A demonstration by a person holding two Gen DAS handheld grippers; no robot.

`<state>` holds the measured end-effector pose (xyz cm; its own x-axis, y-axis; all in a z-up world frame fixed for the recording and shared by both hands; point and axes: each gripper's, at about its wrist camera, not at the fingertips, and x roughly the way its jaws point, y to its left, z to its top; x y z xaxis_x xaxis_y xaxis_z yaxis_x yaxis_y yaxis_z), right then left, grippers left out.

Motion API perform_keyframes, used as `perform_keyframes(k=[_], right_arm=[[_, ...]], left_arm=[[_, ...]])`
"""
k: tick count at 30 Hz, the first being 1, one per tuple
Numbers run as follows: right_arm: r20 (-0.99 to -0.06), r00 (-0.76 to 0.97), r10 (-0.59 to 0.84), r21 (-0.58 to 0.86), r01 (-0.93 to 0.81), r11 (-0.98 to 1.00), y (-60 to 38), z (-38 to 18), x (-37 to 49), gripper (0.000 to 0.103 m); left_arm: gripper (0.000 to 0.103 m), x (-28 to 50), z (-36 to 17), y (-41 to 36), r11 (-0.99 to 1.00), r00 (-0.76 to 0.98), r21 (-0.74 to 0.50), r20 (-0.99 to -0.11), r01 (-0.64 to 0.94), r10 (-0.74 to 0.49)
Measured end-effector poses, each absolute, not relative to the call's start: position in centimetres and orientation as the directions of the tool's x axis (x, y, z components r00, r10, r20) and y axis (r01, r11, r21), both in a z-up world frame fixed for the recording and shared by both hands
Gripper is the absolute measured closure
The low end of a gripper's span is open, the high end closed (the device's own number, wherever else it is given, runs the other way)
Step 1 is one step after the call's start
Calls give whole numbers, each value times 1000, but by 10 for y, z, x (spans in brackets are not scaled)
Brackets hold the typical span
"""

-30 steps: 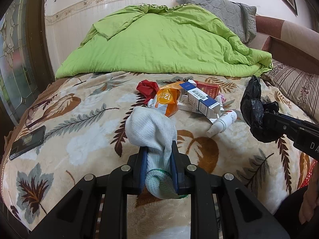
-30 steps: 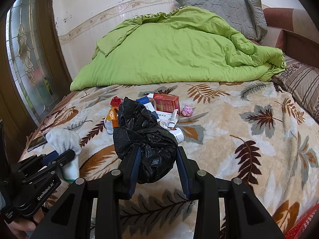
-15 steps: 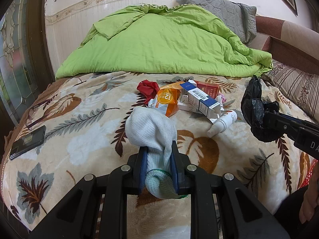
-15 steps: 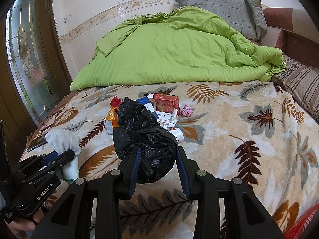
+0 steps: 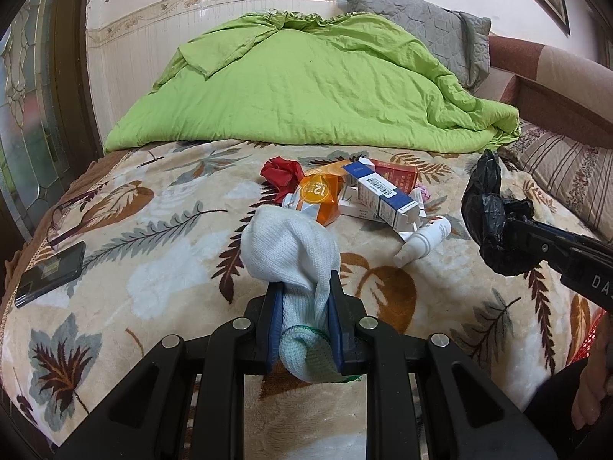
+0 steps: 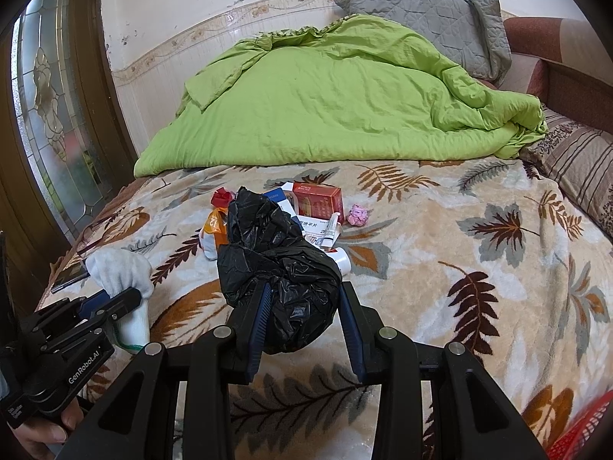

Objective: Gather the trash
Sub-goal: 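Lift the black bag with the right tool while left lifts the white sock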

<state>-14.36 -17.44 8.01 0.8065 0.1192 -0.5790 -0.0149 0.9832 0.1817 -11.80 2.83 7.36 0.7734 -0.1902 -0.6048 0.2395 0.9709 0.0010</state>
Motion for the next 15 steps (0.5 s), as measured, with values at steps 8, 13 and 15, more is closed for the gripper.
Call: perform_keyframes(k=[8, 13, 15], right_arm=[[-578, 806, 129, 202, -12, 979, -177, 81, -148, 64], [-579, 806, 126, 187, -19, 982, -173, 81, -150, 64], [-580, 805, 123, 184, -17, 983, -172, 80, -150, 64]], left_arm=[[83, -123, 75, 20, 956, 769, 0, -594, 293, -236], [83, -123, 74, 16, 952, 764, 4, -598, 305, -242], [83, -124, 73, 15, 952, 764, 4, -598, 305, -242]])
